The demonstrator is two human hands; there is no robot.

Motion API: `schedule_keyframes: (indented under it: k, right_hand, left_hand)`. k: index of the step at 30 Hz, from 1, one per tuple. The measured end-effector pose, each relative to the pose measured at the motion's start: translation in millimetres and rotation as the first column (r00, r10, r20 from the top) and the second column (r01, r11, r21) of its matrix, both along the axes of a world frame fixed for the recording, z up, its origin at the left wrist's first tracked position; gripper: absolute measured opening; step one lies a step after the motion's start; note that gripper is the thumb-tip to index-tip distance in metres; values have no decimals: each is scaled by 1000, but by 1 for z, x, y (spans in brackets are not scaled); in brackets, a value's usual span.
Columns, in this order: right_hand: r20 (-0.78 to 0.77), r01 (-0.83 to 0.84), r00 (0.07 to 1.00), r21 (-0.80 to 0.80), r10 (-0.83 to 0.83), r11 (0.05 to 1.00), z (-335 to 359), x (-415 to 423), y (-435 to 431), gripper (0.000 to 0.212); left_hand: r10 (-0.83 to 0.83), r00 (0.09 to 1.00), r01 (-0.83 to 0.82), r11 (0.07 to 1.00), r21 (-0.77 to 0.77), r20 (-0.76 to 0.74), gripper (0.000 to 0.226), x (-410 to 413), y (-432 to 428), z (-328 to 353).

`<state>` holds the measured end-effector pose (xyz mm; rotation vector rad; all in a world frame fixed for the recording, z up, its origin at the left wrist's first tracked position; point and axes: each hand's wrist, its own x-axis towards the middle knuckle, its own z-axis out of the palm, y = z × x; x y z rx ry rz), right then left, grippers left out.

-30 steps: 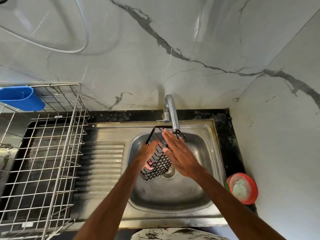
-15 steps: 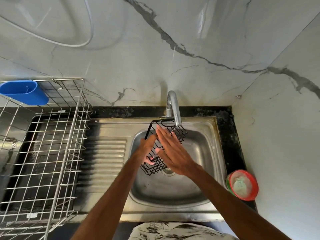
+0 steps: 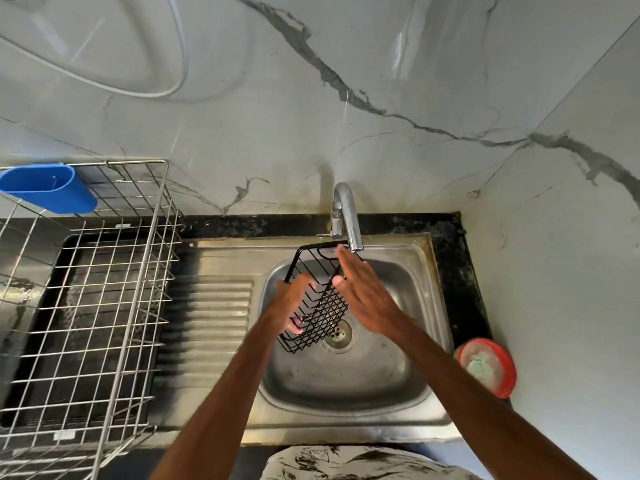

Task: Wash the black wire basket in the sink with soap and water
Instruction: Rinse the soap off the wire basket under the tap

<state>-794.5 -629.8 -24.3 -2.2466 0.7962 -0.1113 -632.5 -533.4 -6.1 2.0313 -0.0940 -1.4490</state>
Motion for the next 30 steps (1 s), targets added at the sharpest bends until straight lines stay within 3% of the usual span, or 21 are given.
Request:
schedule_keyframes:
  k: [3, 6, 10, 13, 18, 20, 23, 25, 30]
  right_hand:
    - [-99, 126, 989, 145, -112, 981, -6, -3, -16, 69]
    - [1, 203, 976, 362, -218, 910, -2, 3, -24, 74]
    - [-42, 285, 951, 513, -307, 810, 7, 14, -36, 29]
    - [-154, 331, 939, 638, -307, 695, 9, 19, -46, 54]
    - [-236, 389, 895, 828, -377, 404, 14, 32, -51, 61]
    - [-274, 402, 891, 847, -363, 347, 16, 36, -50, 68]
    - [-242, 353, 914, 869, -324, 346, 19, 35, -54, 68]
    - [-187, 294, 937, 878, -294, 379, 20, 31, -60, 64]
    - [-111, 193, 976, 841, -186, 505, 32, 26, -66, 58]
  left_hand:
    - [-14, 1000, 14, 1000, -12, -15, 54, 1, 4, 0]
    - [-8, 1000, 7, 1000, -18, -30, 52, -1, 4, 1]
    - [37, 999, -37, 999, 12, -8, 64, -4, 6, 4]
    - [21, 999, -20, 1000, 18, -26, 58, -2, 12, 3]
    - [14, 996, -18, 999, -46, -85, 20, 6, 26, 1]
    - [39, 992, -47, 997, -63, -120, 22, 10, 30, -1]
    - [195, 960, -198, 980, 5, -203, 53, 21, 31, -8]
    - [255, 932, -263, 965, 5, -256, 52, 28, 35, -10]
    - [226, 915, -266, 961, -79, -335, 73, 36, 43, -20]
